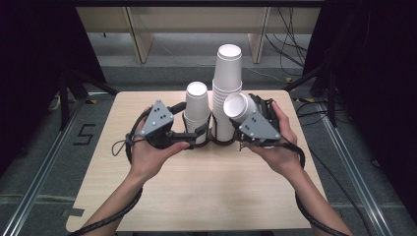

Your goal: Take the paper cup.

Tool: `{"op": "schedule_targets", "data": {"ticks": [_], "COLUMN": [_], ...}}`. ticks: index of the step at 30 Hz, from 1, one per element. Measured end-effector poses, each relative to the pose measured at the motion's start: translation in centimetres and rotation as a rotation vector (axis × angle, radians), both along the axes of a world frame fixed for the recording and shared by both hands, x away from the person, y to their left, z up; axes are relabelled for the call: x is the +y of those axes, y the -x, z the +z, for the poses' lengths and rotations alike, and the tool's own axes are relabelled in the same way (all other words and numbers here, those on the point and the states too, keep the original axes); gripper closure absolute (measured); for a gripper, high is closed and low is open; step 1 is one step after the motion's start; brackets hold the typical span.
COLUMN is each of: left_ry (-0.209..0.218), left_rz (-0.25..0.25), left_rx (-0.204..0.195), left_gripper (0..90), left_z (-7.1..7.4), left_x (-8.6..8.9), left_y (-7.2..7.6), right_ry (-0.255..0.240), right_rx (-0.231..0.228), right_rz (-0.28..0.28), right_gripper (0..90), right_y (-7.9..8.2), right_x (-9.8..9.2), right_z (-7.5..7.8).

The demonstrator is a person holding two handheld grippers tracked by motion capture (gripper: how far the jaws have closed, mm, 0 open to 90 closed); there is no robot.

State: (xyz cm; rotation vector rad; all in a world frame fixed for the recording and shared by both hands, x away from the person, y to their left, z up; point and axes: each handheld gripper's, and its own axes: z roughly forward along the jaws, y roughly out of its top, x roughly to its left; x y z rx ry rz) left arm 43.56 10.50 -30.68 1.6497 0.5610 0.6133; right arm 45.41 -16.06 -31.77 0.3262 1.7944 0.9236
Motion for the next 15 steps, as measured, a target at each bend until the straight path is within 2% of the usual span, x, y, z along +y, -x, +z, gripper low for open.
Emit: {"op": "schedule_targets", "data": {"ticks": [1,4,6,9,12,15], "left_ry": [0.002,-0.004,-0.005,-0.015,-0.02,-0.017], "left_rz": [-0.008,-0.02,-0.023,-0.031,-0.028,-0.033], "left_rx": [0.006,0.023,0.028,0.038,0.047,0.055], "left_gripper": [14.7,14.7,14.7,14.6,14.7,14.7], "left_z": [-0.2,-1.2,-1.7,-2.3,-2.8,-3.2], "left_x": [0.0,0.1,0.3,0.8,1.4,1.9], "left_y": [0.1,0.6,0.8,0.9,1.0,1.0], "right_ry": [0.043,0.11,0.175,0.195,0.246,0.359], "right_rx": [-0.004,-0.012,-0.016,-0.007,-0.032,-0.109], "right_rz": [0.003,0.015,0.029,0.035,0.04,0.067], "right_gripper": [19.4,19.4,19.3,19.3,19.3,19.2], "right_y": [0.1,0.5,0.8,1.2,1.5,1.4], "right_x": [0.3,1.1,1.5,1.8,1.9,2.1], "right_z": [-0.7,-2.1,-3.1,-4.4,-5.3,-6.4]}}
